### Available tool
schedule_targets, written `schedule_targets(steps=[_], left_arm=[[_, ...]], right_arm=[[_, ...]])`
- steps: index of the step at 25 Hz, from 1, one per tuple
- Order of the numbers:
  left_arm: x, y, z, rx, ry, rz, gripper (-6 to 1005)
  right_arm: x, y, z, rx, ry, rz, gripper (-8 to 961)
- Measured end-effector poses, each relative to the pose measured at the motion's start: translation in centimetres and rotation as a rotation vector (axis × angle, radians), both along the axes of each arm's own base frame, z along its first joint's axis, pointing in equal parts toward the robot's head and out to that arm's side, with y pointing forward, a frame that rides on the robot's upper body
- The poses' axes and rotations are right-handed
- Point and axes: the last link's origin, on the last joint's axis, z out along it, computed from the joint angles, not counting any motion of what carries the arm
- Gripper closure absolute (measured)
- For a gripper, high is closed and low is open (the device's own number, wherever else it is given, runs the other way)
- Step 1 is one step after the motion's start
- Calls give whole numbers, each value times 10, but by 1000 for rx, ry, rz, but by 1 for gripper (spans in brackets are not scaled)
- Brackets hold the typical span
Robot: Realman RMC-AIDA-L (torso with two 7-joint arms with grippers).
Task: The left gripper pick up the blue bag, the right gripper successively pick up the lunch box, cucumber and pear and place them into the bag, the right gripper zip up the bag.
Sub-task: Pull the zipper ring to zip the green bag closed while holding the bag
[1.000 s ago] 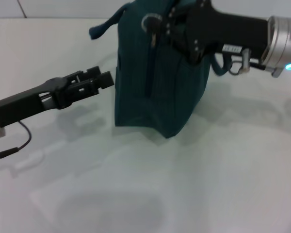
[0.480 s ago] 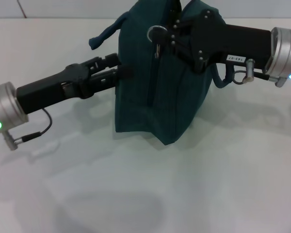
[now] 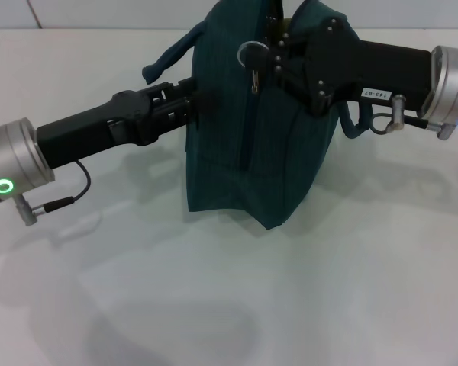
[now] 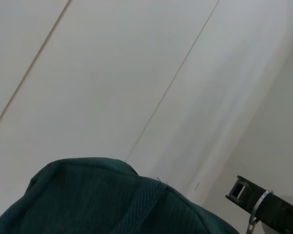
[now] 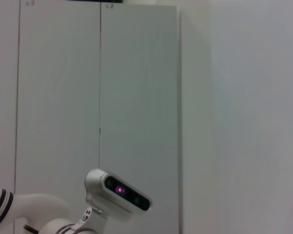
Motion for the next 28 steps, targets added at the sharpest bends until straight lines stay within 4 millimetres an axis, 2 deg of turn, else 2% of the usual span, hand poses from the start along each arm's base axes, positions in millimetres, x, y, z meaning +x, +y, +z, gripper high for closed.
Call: schedule_targets(steps=[5,11,19,28], left_arm=[[1,-1,-3,-11,4,-6,462],[0,1,-6,-9,13,12,456],[1,2,-13,-21,34,5,579],[3,0,-17,-41,44,-12,762]], right_arm=[[0,-1,0,-4,2,5,945],[-1,-2,-2,-10,0,9,945],[1,-3,-3,-21,1,0,944],[5,-2,-3,-22,3,-17,944]])
